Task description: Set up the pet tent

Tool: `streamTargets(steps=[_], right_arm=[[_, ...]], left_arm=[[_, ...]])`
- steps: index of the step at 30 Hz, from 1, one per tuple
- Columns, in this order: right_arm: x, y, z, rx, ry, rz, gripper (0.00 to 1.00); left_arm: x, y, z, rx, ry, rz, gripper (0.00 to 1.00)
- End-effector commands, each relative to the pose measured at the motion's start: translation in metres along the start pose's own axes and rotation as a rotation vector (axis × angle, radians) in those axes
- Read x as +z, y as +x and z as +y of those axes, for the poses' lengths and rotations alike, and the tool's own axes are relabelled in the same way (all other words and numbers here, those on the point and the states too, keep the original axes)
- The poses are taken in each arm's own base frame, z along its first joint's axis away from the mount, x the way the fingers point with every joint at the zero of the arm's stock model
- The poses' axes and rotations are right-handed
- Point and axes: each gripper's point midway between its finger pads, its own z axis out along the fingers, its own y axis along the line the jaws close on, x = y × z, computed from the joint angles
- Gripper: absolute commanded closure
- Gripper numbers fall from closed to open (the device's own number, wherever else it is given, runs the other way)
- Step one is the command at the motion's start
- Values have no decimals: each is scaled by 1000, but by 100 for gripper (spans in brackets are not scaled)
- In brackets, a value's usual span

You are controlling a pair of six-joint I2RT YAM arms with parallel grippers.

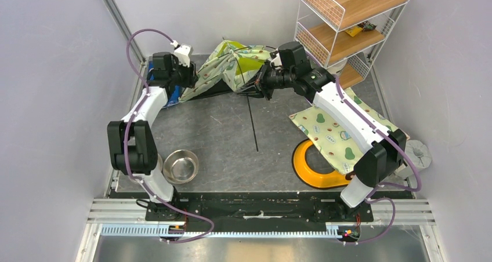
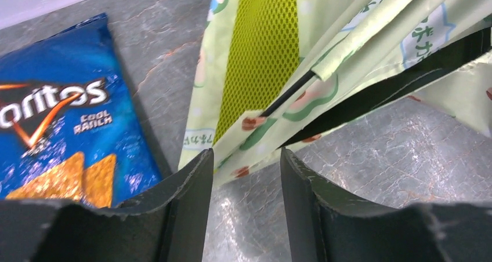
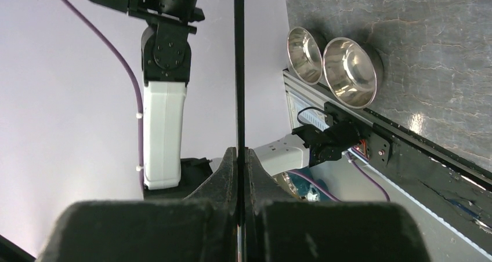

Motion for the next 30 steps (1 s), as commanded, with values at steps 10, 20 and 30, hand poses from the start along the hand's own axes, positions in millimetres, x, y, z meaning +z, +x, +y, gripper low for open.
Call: streamTargets(steps=[10, 20, 30], right_arm=[[-6, 0, 8, -26, -17, -10, 100], [13, 5, 23, 31, -39, 9, 100], [49, 29, 39, 62, -52, 82, 100]], left_arm=[[44, -10, 20, 117, 3, 1, 88], [22, 5, 53, 291, -49, 68, 98], [-12, 4, 111, 267, -154, 27, 98]])
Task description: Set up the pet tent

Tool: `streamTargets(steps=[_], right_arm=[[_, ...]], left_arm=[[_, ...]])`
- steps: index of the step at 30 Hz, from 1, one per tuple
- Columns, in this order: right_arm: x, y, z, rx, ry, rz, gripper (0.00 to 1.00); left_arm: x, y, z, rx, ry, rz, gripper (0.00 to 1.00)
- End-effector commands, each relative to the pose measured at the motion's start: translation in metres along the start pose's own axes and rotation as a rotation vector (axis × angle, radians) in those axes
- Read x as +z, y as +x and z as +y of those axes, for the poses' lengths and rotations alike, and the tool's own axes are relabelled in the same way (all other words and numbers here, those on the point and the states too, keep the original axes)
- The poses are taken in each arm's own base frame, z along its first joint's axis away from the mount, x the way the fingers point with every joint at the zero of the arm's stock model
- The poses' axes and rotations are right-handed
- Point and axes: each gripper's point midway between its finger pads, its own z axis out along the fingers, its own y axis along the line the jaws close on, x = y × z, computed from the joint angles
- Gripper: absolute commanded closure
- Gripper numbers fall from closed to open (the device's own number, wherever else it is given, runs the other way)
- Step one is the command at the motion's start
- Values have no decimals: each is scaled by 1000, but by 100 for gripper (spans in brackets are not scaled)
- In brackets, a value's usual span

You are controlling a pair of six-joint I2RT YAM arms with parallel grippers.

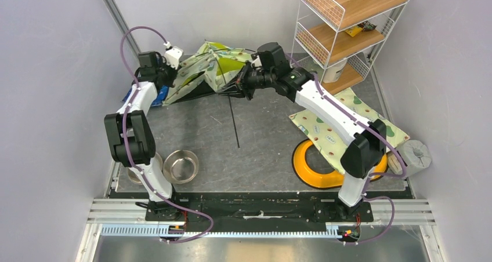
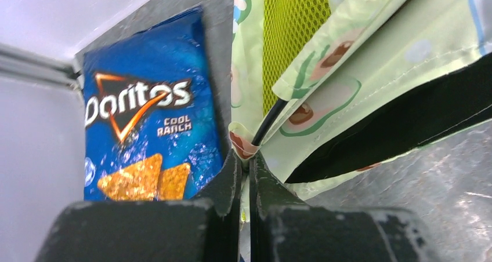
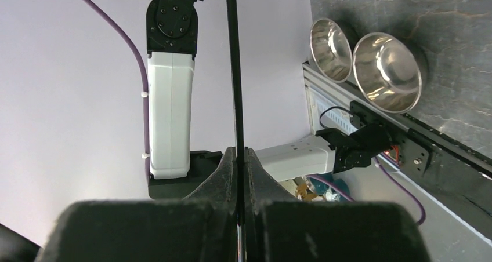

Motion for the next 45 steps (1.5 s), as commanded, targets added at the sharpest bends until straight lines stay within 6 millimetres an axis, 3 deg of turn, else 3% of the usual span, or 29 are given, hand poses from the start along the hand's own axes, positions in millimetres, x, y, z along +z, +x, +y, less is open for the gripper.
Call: streamTargets(steps=[1, 3, 9, 11, 19, 20, 22, 25, 32, 34, 36, 37, 41, 45], right_arm=[[7, 13, 17, 38, -12, 24, 100], [5, 11, 16, 49, 6, -10, 100], [-9, 3, 14, 127, 34, -121, 100], [-12, 4, 19, 158, 25, -129, 100], [-14, 13, 69, 215, -95, -97, 100], [-14, 13, 70, 212, -96, -102, 99], [-13, 11, 66, 204, -90, -113, 81], [-11, 10, 59, 199, -98, -123, 66], [-7, 10, 40, 222, -75, -114, 66], [-9, 9, 37, 215, -68, -130, 75], [-8, 5, 30, 220, -55, -156, 99], [-7, 3, 29, 220, -54, -168, 100], [-1, -9, 20, 229, -33, -222, 100], [1, -20, 12, 263, -18, -288, 100]], left_arm=[[-30, -9, 39, -15, -97, -50, 98], [-32, -13, 33, -18, -60, -84, 98], [-33, -21, -14, 41, 189, -162, 98], [-36, -22, -19, 72, 220, -173, 98], [-57, -35, -50, 90, 431, -181, 98], [-59, -35, -52, 91, 436, -183, 98], [-60, -31, -55, 95, 440, -177, 98], [-58, -25, -58, 91, 456, -165, 98], [-48, -21, -68, 70, 510, -163, 98], [-44, -21, -71, 64, 516, -157, 97], [-36, -25, -70, 35, 487, -144, 87], [-31, -29, -66, 16, 453, -139, 76], [-21, -45, -57, -30, 346, -127, 15], [-28, -65, -42, -105, 260, -151, 13]])
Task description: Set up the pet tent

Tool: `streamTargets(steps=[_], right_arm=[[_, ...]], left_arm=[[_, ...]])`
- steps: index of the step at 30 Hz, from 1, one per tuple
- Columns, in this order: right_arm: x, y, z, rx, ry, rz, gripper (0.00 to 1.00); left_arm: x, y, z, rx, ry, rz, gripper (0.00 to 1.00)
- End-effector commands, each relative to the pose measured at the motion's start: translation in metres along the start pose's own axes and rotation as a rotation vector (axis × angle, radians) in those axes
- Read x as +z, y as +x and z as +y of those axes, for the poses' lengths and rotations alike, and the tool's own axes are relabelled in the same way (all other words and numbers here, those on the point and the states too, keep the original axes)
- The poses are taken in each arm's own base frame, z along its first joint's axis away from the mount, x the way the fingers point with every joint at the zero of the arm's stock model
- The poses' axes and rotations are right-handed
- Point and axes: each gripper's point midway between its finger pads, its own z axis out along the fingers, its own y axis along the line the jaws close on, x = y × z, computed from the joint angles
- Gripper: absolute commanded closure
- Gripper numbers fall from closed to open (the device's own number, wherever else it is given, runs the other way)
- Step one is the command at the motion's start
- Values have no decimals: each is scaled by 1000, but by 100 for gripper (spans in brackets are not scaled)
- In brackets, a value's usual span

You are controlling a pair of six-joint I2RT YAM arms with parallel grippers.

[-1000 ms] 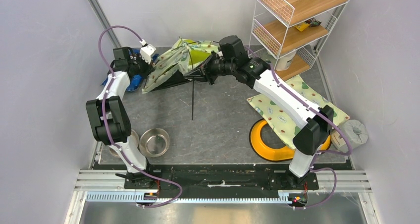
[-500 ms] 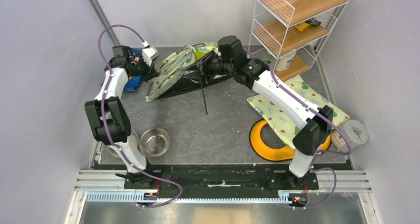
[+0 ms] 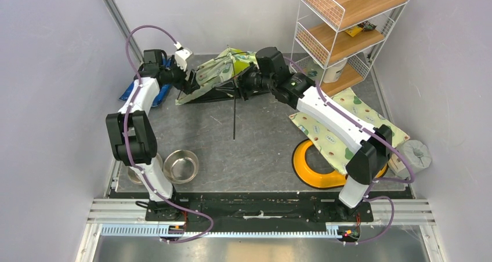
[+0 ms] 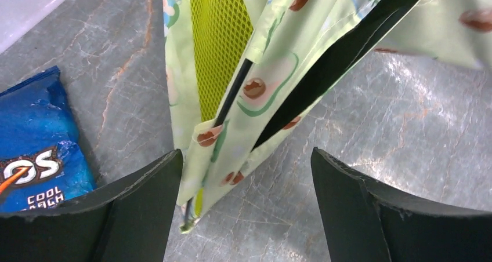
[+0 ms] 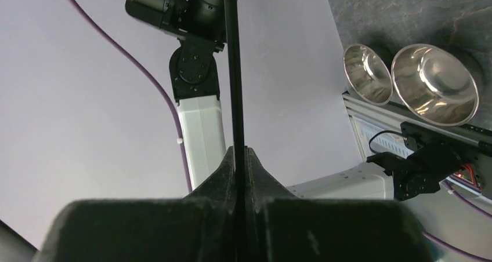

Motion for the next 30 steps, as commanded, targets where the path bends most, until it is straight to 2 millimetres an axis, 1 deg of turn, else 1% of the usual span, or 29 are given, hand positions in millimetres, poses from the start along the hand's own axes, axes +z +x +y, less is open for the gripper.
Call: streamTargets(steps=[1, 2, 5, 9, 10, 12, 13, 15, 16, 18, 19, 20, 21, 22, 23, 24, 26, 28, 29, 30], right_arm=[[1, -19, -5, 44, 9, -120, 100], [3, -22, -4, 41, 5, -131, 100], [13, -25, -6, 47, 3, -118, 100], [24, -30, -18, 69, 37, -121, 100], [25, -32, -18, 71, 37, -124, 100], [29, -37, -19, 74, 39, -133, 100], [30, -40, -19, 76, 41, -137, 100], [35, -47, -19, 64, 43, -146, 100], [36, -50, -17, 45, 39, -149, 100], [42, -57, -19, -5, 51, -150, 100], [45, -61, -21, -31, 60, -147, 100], [47, -64, -26, -55, 76, -140, 100], [50, -66, -30, -82, 86, -126, 100], [54, -69, -36, -102, 98, -116, 100], [56, -70, -40, -131, 104, -100, 100], [59, -72, -46, -141, 116, -90, 100], [65, -73, -54, -176, 125, -67, 100], [68, -74, -61, -217, 135, -53, 100], [70, -75, -64, -230, 142, -51, 100], [70, -76, -66, -247, 146, -52, 100]], left_arm=[[-21, -54, 29, -66, -172, -112, 12], [-26, -61, 28, -70, -181, -126, 12], [-39, -78, 16, -58, -158, -174, 11], [-63, -96, 1, -38, -165, -219, 11], [-70, -100, -1, -42, -182, -230, 11], [-86, -109, 1, -79, -256, -258, 10], [-95, -116, 6, -112, -316, -289, 10], [-121, -133, 11, -202, -431, -398, 10], [-135, -145, 3, -222, -445, -470, 10], [-150, -161, -10, -297, -426, -586, 10], [-154, -167, -19, -334, -391, -606, 9], [-156, -172, -27, -335, -354, -606, 9], [-156, -170, -36, -371, -313, -589, 10], [-159, -174, -42, -405, -287, -605, 9], [-159, -179, -53, -444, -230, -629, 9], [-160, -184, -69, -463, -145, -652, 9], [-161, -188, -92, -526, -15, -681, 9], [-160, -187, -115, -597, 113, -688, 9], [-156, -182, -127, -646, 177, -677, 10], [-155, -183, -137, -652, 225, -686, 10]])
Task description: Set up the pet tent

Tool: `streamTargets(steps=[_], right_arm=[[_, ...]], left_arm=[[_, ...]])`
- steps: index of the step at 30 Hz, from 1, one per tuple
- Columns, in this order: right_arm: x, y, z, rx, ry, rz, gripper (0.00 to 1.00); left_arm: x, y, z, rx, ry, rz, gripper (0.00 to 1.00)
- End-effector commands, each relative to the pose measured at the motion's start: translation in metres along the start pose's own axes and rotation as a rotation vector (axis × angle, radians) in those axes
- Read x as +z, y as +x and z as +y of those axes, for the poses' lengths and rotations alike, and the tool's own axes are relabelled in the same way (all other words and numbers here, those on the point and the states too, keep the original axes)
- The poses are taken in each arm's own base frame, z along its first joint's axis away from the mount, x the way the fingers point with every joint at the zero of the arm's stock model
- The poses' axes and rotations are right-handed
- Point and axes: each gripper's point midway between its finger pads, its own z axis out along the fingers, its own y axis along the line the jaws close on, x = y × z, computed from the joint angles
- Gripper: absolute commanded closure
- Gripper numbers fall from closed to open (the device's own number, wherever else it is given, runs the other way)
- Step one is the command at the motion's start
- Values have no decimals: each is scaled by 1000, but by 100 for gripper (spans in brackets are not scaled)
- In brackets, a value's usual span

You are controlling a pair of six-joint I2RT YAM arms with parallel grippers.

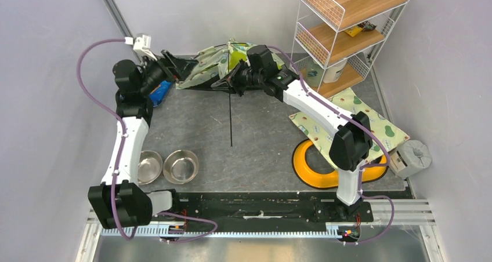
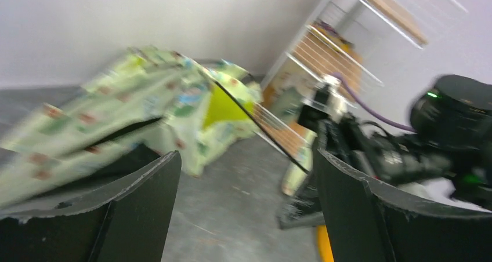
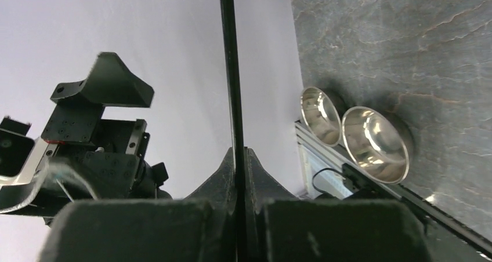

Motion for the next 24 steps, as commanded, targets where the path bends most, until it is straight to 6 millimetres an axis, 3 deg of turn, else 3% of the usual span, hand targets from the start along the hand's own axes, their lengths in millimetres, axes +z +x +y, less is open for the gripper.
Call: streamTargets(steps=[1, 4, 7, 14, 17, 24], right_arm=[[18, -26, -51, -46, 136, -38, 100], [16, -34, -58, -96, 167, -84, 100], [14, -42, -61, -138, 182, -128, 100], [15, -56, -66, -177, 206, -197, 100], [15, -59, -63, -187, 199, -211, 100], [19, -61, -65, -189, 203, -216, 100]], left_arm=[[-10, 20, -66, -289, 274, 43, 11], [-10, 54, -106, -329, 385, 136, 13], [-19, 78, -130, -337, 434, 185, 16], [-46, 108, -150, -355, 450, 233, 16], [-50, 127, -144, -354, 396, 278, 16], [-52, 146, -138, -375, 334, 330, 20]])
